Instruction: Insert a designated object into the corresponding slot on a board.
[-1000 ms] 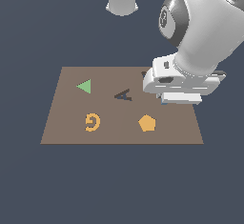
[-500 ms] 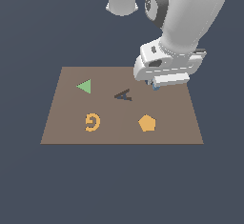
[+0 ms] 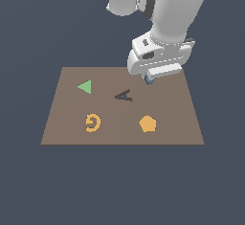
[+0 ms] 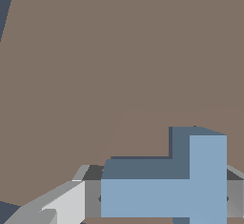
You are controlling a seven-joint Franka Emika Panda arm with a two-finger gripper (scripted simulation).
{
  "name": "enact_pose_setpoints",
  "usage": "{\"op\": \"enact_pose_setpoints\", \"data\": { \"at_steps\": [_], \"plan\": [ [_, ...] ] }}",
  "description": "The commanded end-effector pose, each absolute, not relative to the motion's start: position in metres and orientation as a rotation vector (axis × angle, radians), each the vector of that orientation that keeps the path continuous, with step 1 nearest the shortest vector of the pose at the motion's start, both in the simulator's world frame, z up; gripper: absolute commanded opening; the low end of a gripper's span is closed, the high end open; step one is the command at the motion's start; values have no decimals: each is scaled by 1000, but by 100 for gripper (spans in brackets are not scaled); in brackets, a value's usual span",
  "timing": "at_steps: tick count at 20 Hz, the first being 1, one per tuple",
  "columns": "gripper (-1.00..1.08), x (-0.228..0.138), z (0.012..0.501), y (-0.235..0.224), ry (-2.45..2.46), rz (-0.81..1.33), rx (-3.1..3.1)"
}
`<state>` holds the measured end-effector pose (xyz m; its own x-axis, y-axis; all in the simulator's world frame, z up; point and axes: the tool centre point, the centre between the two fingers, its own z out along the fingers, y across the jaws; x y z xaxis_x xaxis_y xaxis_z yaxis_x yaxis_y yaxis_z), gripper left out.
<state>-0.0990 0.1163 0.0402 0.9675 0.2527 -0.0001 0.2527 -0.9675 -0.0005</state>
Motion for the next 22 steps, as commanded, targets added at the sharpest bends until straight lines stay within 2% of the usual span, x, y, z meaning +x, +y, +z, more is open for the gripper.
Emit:
{"op": "enact_pose_setpoints", "data": {
  "at_steps": [1, 18, 19, 22],
  "plan": [
    [-100, -103, 41, 113, -424, -1, -3112],
    [-100, -101, 31, 113, -421, 1, -3113],
    [100, -101, 31, 113, -421, 1, -3113],
    [100, -101, 31, 113, -421, 1, -3113]
  ]
}}
